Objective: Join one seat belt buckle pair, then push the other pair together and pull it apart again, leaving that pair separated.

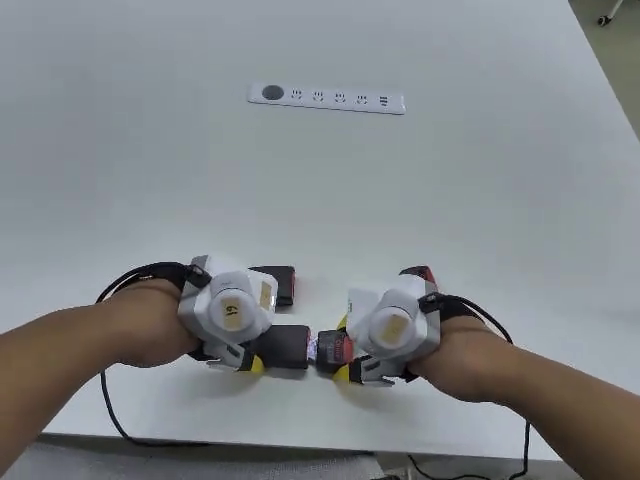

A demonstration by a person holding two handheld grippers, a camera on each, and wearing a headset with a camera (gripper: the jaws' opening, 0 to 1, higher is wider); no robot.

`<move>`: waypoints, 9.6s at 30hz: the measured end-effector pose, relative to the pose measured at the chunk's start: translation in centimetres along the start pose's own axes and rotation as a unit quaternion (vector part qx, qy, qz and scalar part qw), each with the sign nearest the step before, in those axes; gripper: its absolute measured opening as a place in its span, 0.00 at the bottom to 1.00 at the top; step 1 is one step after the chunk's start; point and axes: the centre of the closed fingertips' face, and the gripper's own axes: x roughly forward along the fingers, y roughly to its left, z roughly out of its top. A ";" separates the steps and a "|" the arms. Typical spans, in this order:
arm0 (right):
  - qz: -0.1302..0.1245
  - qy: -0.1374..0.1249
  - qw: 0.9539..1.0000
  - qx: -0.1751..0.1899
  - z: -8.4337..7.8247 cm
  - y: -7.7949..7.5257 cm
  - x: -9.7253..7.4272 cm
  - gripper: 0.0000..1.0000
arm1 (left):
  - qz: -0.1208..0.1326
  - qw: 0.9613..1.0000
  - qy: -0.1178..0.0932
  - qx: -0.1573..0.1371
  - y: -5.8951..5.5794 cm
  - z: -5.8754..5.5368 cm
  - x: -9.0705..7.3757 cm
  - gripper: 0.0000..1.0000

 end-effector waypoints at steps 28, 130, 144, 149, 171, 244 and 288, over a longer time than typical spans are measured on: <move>-0.017 -0.033 0.999 0.035 1.1 -0.4 -2.7 0.38 | 0.035 0.997 -0.028 -0.062 0.2 0.7 -3.0 0.40; -0.031 0.038 0.999 -0.018 0.2 -8.4 -0.2 0.31 | 0.039 0.997 0.046 -0.052 8.2 -2.7 -1.4 0.32; -0.025 0.025 0.999 -0.018 1.2 -8.3 0.2 0.31 | 0.033 0.998 0.050 -0.033 8.2 -2.7 -1.3 0.32; -0.027 0.023 0.999 -0.014 1.5 -8.4 0.6 0.30 | 0.031 0.998 0.047 -0.031 8.2 -2.8 -1.2 0.31; -0.030 0.024 0.999 -0.017 2.5 -8.7 1.6 0.30 | 0.024 0.998 0.061 -0.011 8.1 -2.6 -1.2 0.30; -0.072 0.076 0.994 0.036 -9.8 -9.0 -6.4 0.40 | 0.049 0.997 0.042 -0.030 8.2 -2.4 -1.5 0.36; -0.210 -0.134 0.927 0.279 -6.7 0.7 -11.1 0.98 | 0.203 0.922 -0.124 -0.304 -2.2 -8.3 -8.4 1.00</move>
